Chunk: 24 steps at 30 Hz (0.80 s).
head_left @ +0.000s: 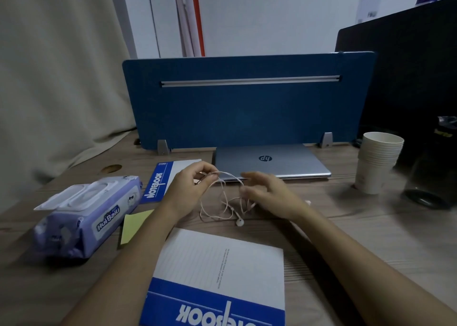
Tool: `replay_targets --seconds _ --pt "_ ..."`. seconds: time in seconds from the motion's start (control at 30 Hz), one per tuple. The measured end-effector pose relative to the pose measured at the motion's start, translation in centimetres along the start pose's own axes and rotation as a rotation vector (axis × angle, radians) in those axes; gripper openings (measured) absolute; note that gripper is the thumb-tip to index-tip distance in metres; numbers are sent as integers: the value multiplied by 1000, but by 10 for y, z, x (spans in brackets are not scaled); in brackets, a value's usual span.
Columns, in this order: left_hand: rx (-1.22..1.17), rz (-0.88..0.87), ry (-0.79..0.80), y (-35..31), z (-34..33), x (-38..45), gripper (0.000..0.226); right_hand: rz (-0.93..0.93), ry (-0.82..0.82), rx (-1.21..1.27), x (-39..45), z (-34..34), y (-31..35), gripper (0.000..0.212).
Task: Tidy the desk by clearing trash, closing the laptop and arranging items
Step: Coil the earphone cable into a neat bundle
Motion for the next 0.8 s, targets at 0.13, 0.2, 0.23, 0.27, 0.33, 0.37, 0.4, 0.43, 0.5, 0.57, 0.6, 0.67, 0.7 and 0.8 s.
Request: replay_targets --seconds 0.13,0.2,0.23,0.27,0.33,0.37,0.4,0.43,0.5,0.57,0.6,0.67,0.7,0.8 --pt "-52 56 31 2 -4 -1 5 26 43 24 -1 -12 2 10" --pt "-80 72 65 2 -3 -1 5 -9 -71 110 0 -4 1 9" --pt "-98 82 104 3 -3 -2 6 -57 -148 228 1 1 -2 13" --pt "-128 99 153 4 -4 -3 7 -108 -232 375 0 8 -5 16" --pt "-188 151 246 8 -7 -5 9 -194 -386 657 -1 21 -10 17" --pt "-188 169 274 9 -8 -6 10 -225 -455 753 -1 28 -13 17" --pt "-168 178 288 11 -8 -6 12 -245 -518 809 -2 36 -16 17" --pt "-146 182 293 12 -6 -6 14 -259 -578 836 -4 44 -20 17" --pt "-135 185 286 14 -2 -5 21 -278 -699 846 -7 63 -28 18" --pt "-158 184 265 14 4 -4 24 -285 -796 843 -12 80 -37 19" --pt "-175 184 254 14 7 -4 26 -291 -828 835 -13 86 -41 20" --pt "-237 190 238 15 10 -4 28 -321 -878 811 -17 96 -51 19" --pt "-269 196 227 16 13 -4 29 -343 -911 806 -20 101 -57 18" --pt "-330 233 172 22 25 -1 30 -446 -1052 796 -32 117 -76 16"
Point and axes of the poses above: each hand's wrist, its own x-axis towards the middle knuckle, its own z-axis out of the back of the hand, y = z × x, the point moved 5 cm from there along x, towards the middle knuckle, and after that the axes turned 5 degrees about z, right-handed, at the moved point
